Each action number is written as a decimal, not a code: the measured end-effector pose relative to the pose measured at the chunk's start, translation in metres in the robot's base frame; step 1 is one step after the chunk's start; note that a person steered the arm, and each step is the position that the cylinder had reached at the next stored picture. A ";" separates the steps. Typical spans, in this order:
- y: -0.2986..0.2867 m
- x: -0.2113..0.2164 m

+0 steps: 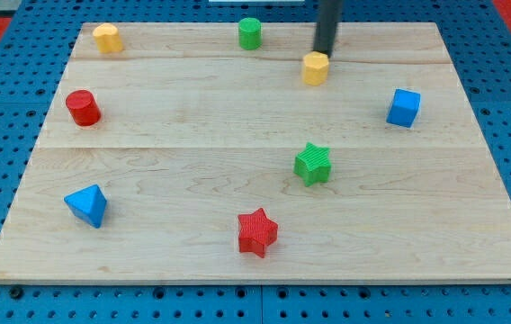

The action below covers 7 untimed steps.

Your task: Place the yellow heart in between the green circle and red circle

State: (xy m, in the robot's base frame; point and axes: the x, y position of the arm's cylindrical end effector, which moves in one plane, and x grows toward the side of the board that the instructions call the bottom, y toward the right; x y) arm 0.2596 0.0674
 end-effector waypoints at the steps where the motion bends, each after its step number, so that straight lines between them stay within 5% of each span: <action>1: -0.026 0.002; 4: -0.047 0.037; 6: -0.229 0.018; 7: -0.237 -0.015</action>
State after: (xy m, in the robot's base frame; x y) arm 0.2450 -0.1695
